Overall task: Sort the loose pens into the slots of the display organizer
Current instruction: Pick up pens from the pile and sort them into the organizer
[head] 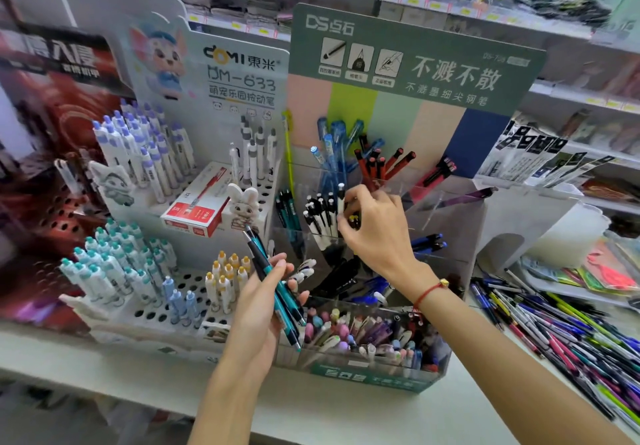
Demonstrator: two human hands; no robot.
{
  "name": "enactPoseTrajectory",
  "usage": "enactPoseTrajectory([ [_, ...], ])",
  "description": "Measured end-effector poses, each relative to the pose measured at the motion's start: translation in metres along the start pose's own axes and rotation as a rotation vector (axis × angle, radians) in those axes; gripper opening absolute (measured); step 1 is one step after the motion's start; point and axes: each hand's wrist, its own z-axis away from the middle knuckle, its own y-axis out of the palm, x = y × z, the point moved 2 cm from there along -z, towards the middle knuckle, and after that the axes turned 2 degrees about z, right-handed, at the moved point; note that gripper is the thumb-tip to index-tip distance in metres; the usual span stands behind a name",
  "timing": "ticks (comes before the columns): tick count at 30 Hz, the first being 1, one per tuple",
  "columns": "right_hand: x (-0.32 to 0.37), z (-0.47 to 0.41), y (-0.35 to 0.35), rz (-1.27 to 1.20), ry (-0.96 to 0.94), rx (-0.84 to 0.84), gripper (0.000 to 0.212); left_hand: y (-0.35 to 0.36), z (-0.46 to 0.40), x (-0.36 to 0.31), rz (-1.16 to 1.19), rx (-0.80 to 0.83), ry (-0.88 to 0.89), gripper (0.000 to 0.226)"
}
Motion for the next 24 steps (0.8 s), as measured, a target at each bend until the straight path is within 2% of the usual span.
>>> enactPoseTrajectory([
  [3,0.006,-0.001,0.003,0.081,-0.076,0.106,0.043,0.000,0.000,0.001,0.017,0.011,-0.021,0.017],
  [6,0.008,0.000,-0.003,0.044,-0.135,0.080,0.061,0.003,0.003,0.001,0.073,0.041,-0.040,0.020],
  [9,0.009,0.003,-0.003,0.157,-0.209,0.067,0.047,0.006,0.005,-0.001,0.163,0.067,-0.046,0.023],
  [13,0.007,0.010,0.000,0.121,-0.207,0.044,0.022,0.006,0.005,-0.003,0.230,0.078,-0.048,0.022],
  [16,0.006,0.004,-0.002,0.082,-0.193,-0.004,0.032,0.005,0.007,-0.001,0.130,0.084,-0.025,0.023],
  [19,0.009,-0.004,0.004,0.162,-0.249,0.022,0.045,0.006,0.009,0.002,0.041,0.118,-0.005,0.025],
  [21,0.009,-0.002,0.007,0.205,-0.293,0.033,0.045,0.006,0.010,0.003,0.044,0.135,-0.015,0.027],
  [24,0.002,0.007,0.003,0.175,-0.278,-0.029,0.035,0.004,0.011,0.001,0.120,0.155,-0.040,0.028],
])
